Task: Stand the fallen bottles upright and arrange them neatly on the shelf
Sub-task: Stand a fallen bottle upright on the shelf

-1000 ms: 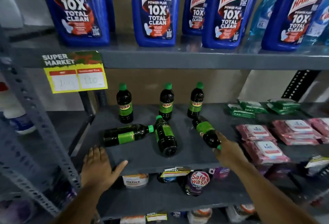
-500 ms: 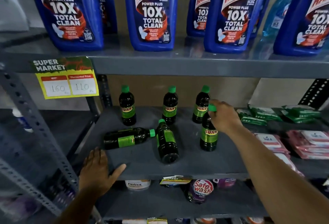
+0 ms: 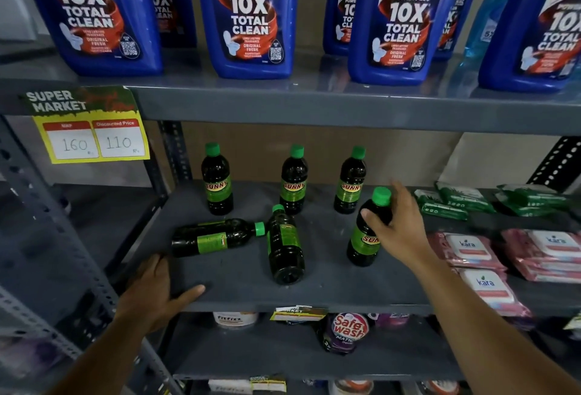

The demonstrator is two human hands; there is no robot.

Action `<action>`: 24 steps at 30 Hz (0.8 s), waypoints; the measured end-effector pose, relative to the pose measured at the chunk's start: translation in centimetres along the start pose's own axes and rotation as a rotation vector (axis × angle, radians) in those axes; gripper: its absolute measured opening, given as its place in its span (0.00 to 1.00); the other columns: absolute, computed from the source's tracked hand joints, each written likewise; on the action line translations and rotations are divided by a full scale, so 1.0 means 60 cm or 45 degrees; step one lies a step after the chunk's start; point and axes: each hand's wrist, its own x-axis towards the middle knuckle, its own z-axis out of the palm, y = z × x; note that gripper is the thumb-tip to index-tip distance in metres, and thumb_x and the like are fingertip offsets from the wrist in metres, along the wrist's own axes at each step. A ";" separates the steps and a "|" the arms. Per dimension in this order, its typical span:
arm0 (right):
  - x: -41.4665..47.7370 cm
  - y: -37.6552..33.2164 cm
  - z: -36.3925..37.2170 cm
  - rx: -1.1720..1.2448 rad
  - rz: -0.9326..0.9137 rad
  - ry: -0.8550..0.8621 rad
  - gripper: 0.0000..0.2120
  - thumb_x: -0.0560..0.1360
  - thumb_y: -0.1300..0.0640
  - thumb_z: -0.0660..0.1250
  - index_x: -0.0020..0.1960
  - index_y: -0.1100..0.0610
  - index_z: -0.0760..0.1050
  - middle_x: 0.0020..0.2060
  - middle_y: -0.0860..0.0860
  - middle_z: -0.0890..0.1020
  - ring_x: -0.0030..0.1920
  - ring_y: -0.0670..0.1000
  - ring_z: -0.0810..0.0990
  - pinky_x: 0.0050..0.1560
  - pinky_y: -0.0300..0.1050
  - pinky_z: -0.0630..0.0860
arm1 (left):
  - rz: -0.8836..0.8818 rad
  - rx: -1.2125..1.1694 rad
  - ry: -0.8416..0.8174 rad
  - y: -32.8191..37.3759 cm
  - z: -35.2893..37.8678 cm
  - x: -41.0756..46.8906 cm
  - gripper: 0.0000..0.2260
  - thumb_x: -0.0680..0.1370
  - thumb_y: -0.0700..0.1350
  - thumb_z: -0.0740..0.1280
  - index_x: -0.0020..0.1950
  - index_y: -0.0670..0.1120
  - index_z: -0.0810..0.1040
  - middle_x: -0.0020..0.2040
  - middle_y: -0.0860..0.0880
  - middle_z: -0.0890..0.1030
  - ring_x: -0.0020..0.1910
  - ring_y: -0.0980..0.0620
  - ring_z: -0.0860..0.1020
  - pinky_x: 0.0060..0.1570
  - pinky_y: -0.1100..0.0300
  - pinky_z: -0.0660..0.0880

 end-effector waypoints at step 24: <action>-0.102 -0.016 0.131 -0.110 -0.220 0.404 0.35 0.67 0.40 0.69 0.66 0.59 0.67 0.60 0.62 0.72 0.61 0.61 0.68 0.60 0.59 0.65 | 0.011 0.044 -0.072 -0.008 0.015 0.021 0.64 0.56 0.87 0.46 0.79 0.43 0.50 0.78 0.40 0.57 0.77 0.41 0.56 0.76 0.44 0.56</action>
